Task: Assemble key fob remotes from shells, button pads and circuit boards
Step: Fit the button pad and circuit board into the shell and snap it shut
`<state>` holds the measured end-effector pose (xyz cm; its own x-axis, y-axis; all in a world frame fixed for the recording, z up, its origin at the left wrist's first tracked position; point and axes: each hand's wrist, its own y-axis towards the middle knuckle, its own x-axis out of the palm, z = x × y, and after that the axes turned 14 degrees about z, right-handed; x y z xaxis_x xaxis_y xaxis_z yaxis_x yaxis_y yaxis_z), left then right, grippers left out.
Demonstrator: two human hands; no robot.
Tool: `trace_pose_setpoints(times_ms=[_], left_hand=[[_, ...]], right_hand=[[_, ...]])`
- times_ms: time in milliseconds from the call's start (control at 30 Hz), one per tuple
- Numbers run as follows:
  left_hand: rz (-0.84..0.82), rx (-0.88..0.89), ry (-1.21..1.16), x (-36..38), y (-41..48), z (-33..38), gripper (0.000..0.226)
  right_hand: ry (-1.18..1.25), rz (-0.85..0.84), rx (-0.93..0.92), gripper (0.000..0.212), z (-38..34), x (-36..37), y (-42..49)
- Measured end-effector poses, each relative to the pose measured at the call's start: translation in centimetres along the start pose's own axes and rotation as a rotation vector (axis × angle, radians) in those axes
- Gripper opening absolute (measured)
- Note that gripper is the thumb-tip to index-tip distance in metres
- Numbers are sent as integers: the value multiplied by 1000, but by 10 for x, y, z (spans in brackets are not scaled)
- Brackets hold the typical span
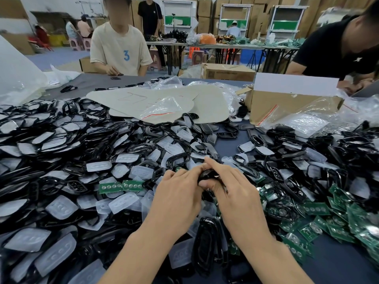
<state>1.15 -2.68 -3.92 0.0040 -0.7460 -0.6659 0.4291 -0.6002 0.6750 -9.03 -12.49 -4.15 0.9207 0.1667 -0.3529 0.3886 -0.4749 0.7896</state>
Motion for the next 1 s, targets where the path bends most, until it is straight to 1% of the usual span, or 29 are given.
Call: trace_pose_setpoints(times_ms=[67,167,200,233,267,400,533,667,767,867,900,1000], left_hand=[[-14,-61,-139,-2,1,2,44],[-85,-117,-413,-2,3,0,24],[-87,-123,-479,-3,4,-1,16],[-84,-127,-527,-4,5,-1,14],[-85,-121,-555,-5,5,-2,17],[-115,-91,-534,-5,4,-3,24],[-128,-76,-518,-3,3,-5,23],[-160,-134,-551,-1,2,-8,21],[-183,-155,-567,-1,2,-8,27],[-167,-199,-566,0,3,-6,40],[-137,-209,-570,0,4,-4,41],[-30,-220,-604,-4,6,3,28]], right_hand=[[106,3,133,35,-2,-2,2],[347,16,339,25,-1,-5,5],[399,19,373,24,0,-6,6],[427,21,380,26,0,-7,7],[439,21,376,30,1,-8,8],[435,5,413,42,1,-9,10],[411,3,410,42,3,-9,10],[398,-1,403,45,1,-10,11],[403,0,415,41,1,-9,11],[450,6,472,37,0,-9,12],[461,6,488,34,-1,-9,13],[485,22,539,16,-3,-9,11]])
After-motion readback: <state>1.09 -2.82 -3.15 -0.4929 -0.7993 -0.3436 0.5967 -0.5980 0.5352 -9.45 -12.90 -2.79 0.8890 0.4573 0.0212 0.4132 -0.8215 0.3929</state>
